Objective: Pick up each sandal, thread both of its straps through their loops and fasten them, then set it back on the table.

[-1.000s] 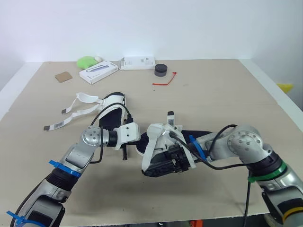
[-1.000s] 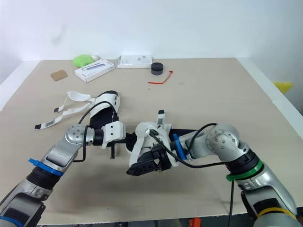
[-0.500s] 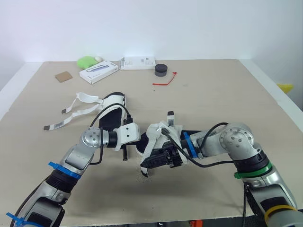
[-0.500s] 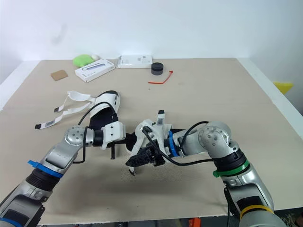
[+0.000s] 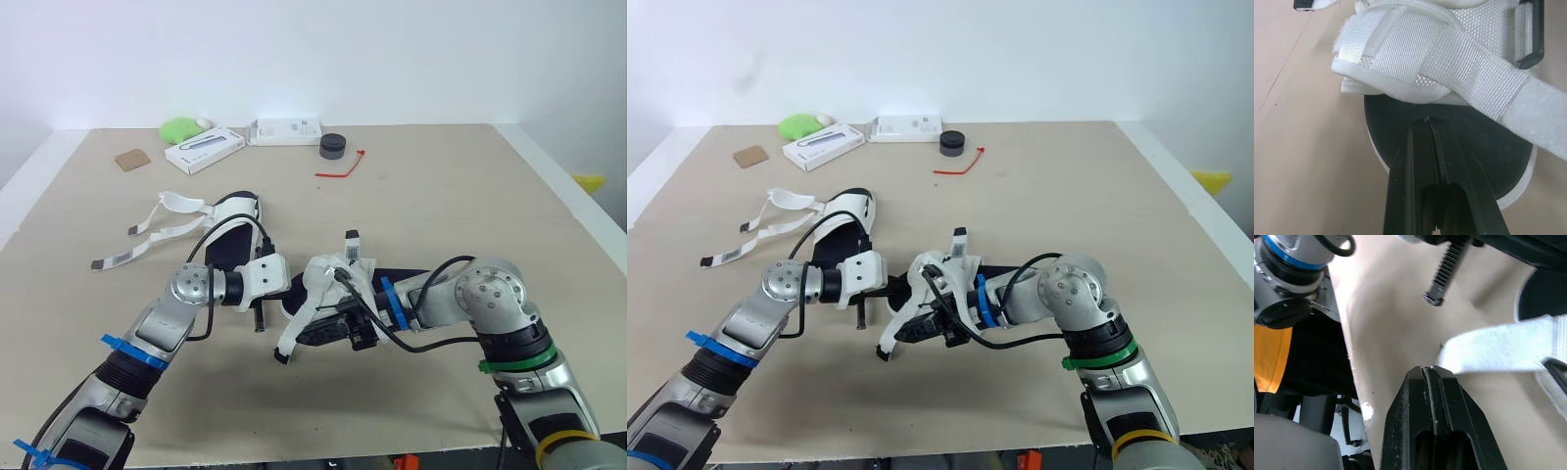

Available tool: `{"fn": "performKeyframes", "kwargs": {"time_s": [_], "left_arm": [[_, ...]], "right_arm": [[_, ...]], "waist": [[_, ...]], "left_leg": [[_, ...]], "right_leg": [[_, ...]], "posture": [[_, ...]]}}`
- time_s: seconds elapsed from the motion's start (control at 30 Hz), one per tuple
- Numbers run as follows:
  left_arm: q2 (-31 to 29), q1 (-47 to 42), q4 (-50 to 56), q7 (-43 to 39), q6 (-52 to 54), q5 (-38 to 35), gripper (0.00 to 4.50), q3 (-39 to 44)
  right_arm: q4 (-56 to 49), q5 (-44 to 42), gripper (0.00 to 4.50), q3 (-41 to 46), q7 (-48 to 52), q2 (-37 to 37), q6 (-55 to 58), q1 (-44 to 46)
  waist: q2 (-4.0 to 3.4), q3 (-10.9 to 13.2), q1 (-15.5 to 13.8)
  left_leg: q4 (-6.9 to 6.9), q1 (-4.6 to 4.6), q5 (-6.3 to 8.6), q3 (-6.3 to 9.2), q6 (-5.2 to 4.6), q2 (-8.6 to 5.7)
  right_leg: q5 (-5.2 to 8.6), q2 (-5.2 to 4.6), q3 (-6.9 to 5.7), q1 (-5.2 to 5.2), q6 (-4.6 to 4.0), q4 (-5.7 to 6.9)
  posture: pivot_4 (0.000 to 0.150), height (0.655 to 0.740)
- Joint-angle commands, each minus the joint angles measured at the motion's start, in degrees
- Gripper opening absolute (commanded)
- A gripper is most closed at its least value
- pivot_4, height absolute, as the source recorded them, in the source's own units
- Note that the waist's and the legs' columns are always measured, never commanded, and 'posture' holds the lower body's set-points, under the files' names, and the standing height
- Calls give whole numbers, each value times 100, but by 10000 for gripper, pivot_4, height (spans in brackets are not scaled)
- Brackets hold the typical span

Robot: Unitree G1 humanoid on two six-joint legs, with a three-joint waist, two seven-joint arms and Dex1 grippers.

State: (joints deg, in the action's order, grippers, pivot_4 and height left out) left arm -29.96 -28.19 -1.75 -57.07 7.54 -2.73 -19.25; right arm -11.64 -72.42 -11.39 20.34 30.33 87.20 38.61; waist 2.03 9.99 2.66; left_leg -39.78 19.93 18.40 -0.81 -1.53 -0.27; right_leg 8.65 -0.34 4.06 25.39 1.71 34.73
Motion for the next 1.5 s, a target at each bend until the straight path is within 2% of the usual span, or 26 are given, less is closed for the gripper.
{"fn": "performKeyframes", "kwargs": {"time_s": [0.03,0.33,0.7,0.93,1.03,1.13,1.2,1.27,1.3,1.5], "left_arm": [[-63,105,-276,-36,141,179,0,-96],[-26,95,-297,-106,147,152,0,-105],[47,88,-273,-195,275,39,0,-96],[72,107,-231,-219,311,53,0,-110],[65,137,-209,-247,310,63,0,-115],[66,148,-205,-253,305,69,0,-123],[70,149,-209,-250,306,72,0,-124],[63,164,-204,-251,299,75,0,-119],[61,171,-202,-250,297,77,0,-118],[46,210,-163,-242,321,93,0,-101]], "right_arm": [[-400,79,770,141,547,564,172,110],[-764,473,770,232,802,681,34,-147],[-550,473,770,1251,-904,-1030,529,-661],[-606,144,770,1320,-1379,-1119,530,-896],[-682,-349,8783,1416,-1553,-963,530,-954],[-705,-777,20903,1482,-1777,-781,530,-1071],[-622,-1124,30829,1553,-2001,-702,513,-1193],[-558,-1432,38064,1507,-2242,-624,402,-1267],[-536,-1591,44575,1438,-2380,-566,305,-1288],[-90,-2384,44575,933,-3304,-711,-491,-1110]], "waist": [[-1,1,-1],[-1,-1,-2],[5,-9,-2],[3,-11,-1],[3,-11,-1],[3,-11,-1],[3,-11,-1],[3,-11,-1],[3,-11,-1],[4,-11,3]], "left_leg": [[0,1,0,1,0,0],[0,6,1,13,-1,0],[0,12,0,17,0,-1],[0,17,0,20,0,-4],[1,17,1,22,0,-4],[1,18,1,24,0,-4],[2,20,1,26,-1,-4],[2,21,1,26,-1,-4],[3,21,1,26,-1,-3],[2,19,1,25,-1,-2]], "right_leg": [[0,0,0,1,0,0],[4,4,-7,1,1,-2],[3,-1,-8,2,1,-2],[5,-4,-12,3,2,-5],[6,-3,-13,4,2,-5],[7,-3,-14,3,2,-6],[9,-2,-15,3,2,-8],[9,-3,-15,3,3,-9],[9,-3,-15,3,3,-9],[9,2,-13,2,3,-10]], "posture": [[1500,7400],[1500,7400],[1500,7400],[1500,7400],[1500,7400],[1500,7400],[1500,7400],[1500,7400],[1500,7400],[1500,7400]]}}
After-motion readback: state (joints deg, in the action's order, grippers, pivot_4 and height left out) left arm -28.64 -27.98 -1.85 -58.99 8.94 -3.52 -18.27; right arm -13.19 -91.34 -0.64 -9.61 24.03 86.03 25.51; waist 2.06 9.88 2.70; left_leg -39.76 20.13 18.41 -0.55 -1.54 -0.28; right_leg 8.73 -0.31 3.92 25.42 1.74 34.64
